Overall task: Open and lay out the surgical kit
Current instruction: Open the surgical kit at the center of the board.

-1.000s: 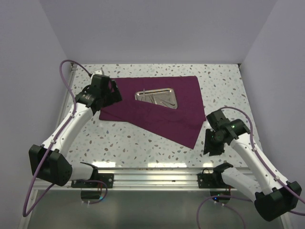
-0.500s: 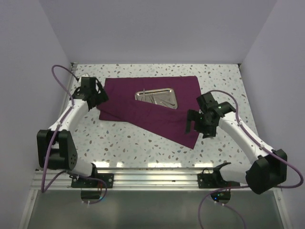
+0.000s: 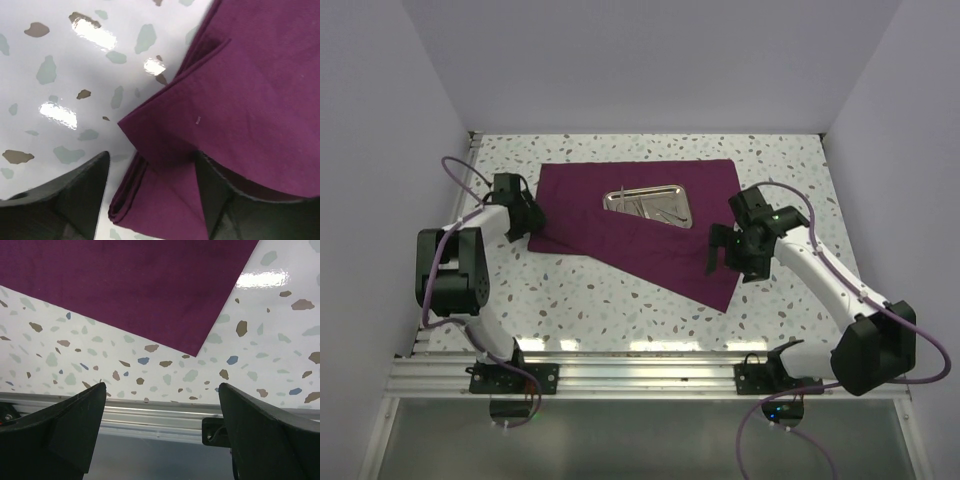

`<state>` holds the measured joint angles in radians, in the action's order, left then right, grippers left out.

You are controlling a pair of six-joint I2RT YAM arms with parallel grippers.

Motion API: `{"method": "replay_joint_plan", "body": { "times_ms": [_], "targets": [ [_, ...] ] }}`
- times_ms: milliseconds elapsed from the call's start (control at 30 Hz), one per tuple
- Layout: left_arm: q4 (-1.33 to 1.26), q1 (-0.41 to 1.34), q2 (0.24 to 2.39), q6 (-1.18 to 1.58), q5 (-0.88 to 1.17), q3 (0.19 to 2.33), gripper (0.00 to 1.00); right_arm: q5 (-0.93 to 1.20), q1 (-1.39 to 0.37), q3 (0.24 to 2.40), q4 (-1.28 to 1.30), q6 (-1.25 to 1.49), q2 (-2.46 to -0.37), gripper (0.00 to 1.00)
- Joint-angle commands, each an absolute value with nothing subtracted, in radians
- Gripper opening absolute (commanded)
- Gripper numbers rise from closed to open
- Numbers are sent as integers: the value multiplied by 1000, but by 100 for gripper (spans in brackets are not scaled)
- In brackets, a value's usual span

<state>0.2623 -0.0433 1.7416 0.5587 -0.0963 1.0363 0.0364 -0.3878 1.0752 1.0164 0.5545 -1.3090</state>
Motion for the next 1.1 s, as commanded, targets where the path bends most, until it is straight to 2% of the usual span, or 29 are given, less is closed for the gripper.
{"method": "replay_joint_plan", "body": {
  "times_ms": [0,100,200,467,500,567,600,667,833,1067],
  "targets": [
    [164,-75,1750,610,-72,1013,68,15,-390,1123,1048,537,-1301,99],
    [143,-86,1750,624,-83,996,56,8,-390,1131,1051,543,-1308,98],
    [127,-89,1772,626,-92,997,51,2,-390,1137,1054,541,-1319,98],
    [100,-106,1839,627,-103,1023,43,2,-388,1160,1066,522,-1365,98],
    [101,-110,1847,624,-98,1025,36,2,-391,1169,1068,520,-1370,99],
    [94,-115,1859,623,-94,1026,28,2,-390,1180,1066,519,-1379,98],
    [95,-117,1862,621,-91,1028,14,-14,-388,1184,1063,518,-1388,98],
    [103,-118,1873,623,-89,1035,0,-14,-390,1187,1060,517,-1397,98],
    [167,-118,1864,618,-84,1074,0,-5,-390,1163,1026,520,-1416,98],
    [268,-118,1757,598,-78,1137,0,110,-394,990,852,534,-1440,98]
  ]
}}
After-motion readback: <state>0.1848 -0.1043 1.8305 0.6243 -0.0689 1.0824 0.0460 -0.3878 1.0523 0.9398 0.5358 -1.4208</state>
